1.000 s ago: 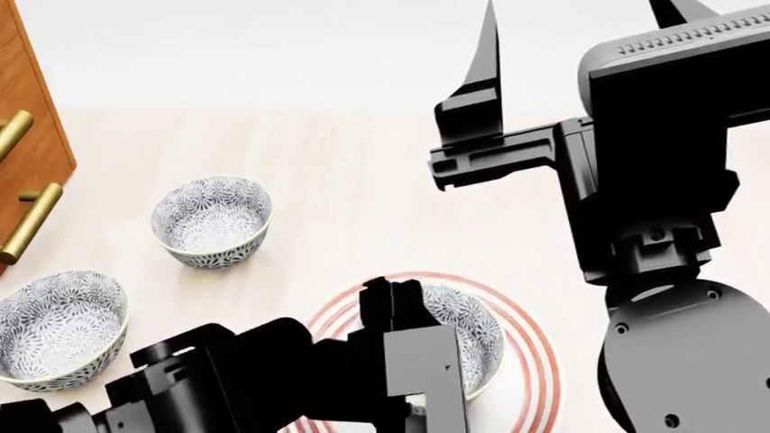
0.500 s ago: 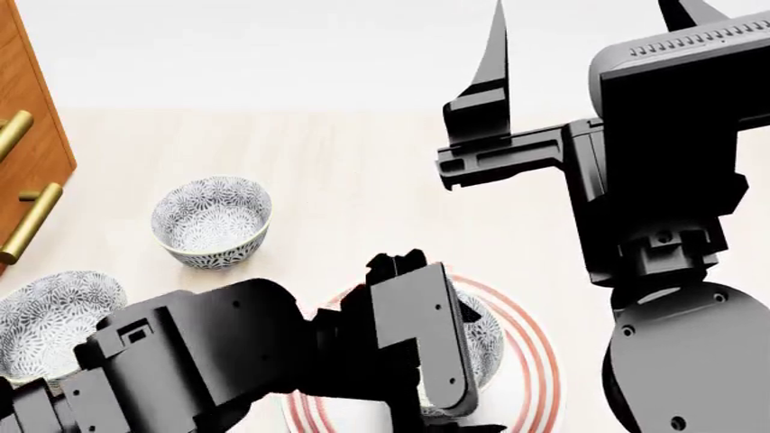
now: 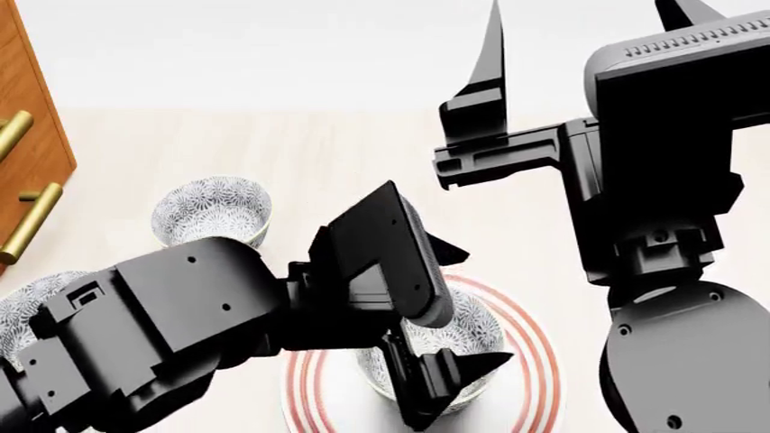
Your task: Put the bowl at the front on the plate.
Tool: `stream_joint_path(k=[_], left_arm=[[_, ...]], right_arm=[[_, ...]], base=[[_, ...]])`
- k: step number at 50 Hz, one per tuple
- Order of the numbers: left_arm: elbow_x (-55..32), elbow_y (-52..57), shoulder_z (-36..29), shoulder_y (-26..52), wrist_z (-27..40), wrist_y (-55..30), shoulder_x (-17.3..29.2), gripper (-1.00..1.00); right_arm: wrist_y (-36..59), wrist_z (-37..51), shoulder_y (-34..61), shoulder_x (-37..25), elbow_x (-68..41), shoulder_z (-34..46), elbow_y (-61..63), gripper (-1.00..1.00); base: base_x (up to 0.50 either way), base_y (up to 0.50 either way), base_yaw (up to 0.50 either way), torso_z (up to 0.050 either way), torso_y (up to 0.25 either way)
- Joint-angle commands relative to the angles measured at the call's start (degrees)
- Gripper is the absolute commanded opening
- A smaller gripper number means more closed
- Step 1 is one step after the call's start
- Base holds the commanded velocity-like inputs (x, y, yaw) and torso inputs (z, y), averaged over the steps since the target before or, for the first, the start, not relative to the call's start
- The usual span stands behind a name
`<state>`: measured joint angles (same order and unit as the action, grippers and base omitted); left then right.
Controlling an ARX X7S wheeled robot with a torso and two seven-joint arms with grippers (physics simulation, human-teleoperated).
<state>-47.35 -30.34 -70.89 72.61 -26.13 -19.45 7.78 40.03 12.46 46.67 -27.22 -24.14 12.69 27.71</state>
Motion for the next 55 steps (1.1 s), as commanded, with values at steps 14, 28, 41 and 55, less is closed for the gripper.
stream_joint_path(k=[14, 28, 41, 55], left_arm=[[-1.5, -4.1, 5.7, 0.5, 5.3, 3.9, 1.0, 1.00], [-1.5, -10.0, 8.8, 1.0, 9.3, 6.6, 0.6, 1.00], [-3.2, -5.4, 11.5, -1.2, 14.0, 7.8, 4.5, 1.00], [-4.7, 0.2, 14.1, -3.7, 18.6, 9.3, 8.2, 1.00]], right_arm=[[-0.1, 0.2, 0.5, -0.3, -0.4, -0.2, 0.6, 1.00], [-0.7, 0.3, -0.1, -0.5, -0.6, -0.6, 0.9, 1.00], [-1.6, 0.8, -1.2, -0.6, -0.4, -0.9, 0.9, 1.00], [-2.3, 1.1, -1.7, -0.3, -0.3, -0.7, 0.6, 1.00]], base=[[0.00, 0.00, 0.00, 0.000, 0.000], [0.00, 0.00, 0.00, 0.000, 0.000], [0.00, 0.00, 0.00, 0.000, 0.000], [0.00, 0.00, 0.00, 0.000, 0.000]])
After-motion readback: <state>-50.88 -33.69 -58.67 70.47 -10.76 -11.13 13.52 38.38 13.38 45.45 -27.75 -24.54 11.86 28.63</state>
